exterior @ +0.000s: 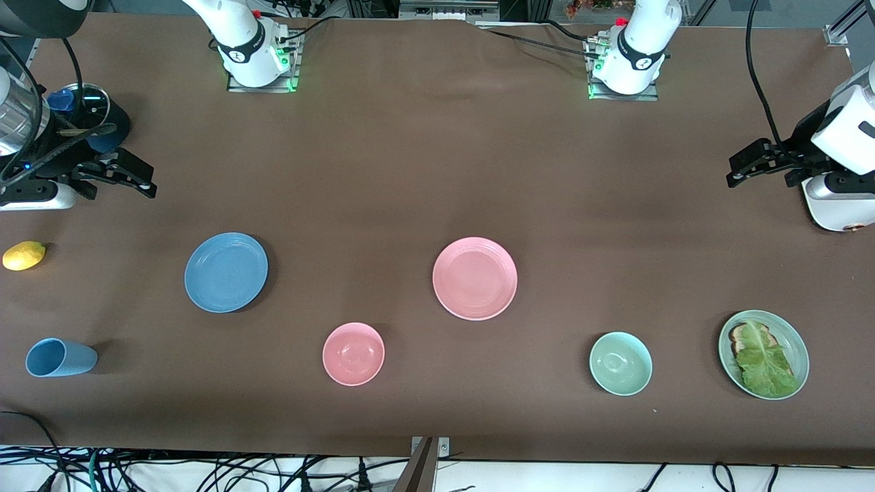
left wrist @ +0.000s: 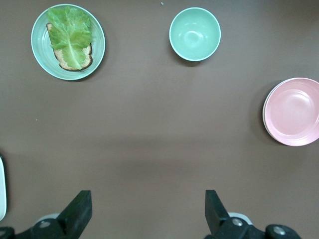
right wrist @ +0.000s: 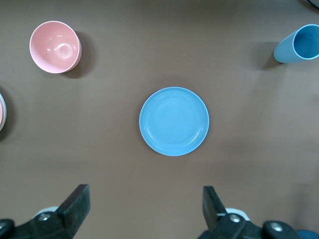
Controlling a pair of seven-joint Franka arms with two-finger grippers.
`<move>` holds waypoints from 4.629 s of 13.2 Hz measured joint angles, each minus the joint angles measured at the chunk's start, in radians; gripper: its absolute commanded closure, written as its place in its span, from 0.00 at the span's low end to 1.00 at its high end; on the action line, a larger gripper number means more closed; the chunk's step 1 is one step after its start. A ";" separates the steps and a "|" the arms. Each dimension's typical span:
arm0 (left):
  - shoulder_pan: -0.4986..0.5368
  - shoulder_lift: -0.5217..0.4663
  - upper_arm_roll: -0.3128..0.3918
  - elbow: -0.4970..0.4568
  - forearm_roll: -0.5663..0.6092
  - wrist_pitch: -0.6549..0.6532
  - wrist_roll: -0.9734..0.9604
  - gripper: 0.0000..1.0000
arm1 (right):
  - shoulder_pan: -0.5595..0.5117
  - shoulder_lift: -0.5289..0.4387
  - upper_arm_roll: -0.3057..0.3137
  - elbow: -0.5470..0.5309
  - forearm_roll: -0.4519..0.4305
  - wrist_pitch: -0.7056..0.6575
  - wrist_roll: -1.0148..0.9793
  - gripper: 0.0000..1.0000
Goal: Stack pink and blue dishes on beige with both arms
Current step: 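Move the right gripper toward the blue plate, then lower the right gripper onto the blue plate rim, then grasp the blue plate rim with the right gripper and lift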
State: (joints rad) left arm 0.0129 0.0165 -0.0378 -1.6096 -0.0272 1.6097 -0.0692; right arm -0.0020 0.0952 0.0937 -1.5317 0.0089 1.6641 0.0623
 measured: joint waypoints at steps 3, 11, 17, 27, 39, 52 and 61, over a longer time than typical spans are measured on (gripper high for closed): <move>0.001 0.000 0.000 0.008 0.000 0.000 0.000 0.00 | 0.000 0.026 -0.001 0.000 0.000 0.007 0.000 0.00; 0.000 0.003 0.000 0.008 -0.001 0.000 0.000 0.00 | -0.015 0.142 -0.015 -0.003 0.003 0.045 -0.026 0.00; -0.001 0.006 -0.005 0.008 -0.004 0.000 0.000 0.00 | 0.032 0.270 -0.012 0.003 0.003 0.082 -0.027 0.00; 0.000 0.011 -0.004 0.029 -0.004 0.002 0.000 0.00 | 0.083 0.356 0.007 -0.173 0.011 0.465 0.004 0.02; 0.004 0.013 0.000 0.041 -0.004 0.001 0.000 0.00 | 0.084 0.461 0.023 -0.355 0.011 0.764 0.050 0.17; 0.007 0.015 0.001 0.041 -0.004 -0.003 0.000 0.00 | 0.081 0.461 -0.007 -0.388 0.009 0.783 -0.028 0.58; 0.007 0.015 0.001 0.041 -0.004 -0.003 0.000 0.00 | 0.081 0.467 -0.007 -0.402 0.008 0.811 -0.030 1.00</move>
State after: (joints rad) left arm 0.0202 0.0317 -0.0363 -1.5685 -0.0316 1.6064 -0.0692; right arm 0.0794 0.5618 0.0864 -1.9334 0.0167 2.4750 0.0324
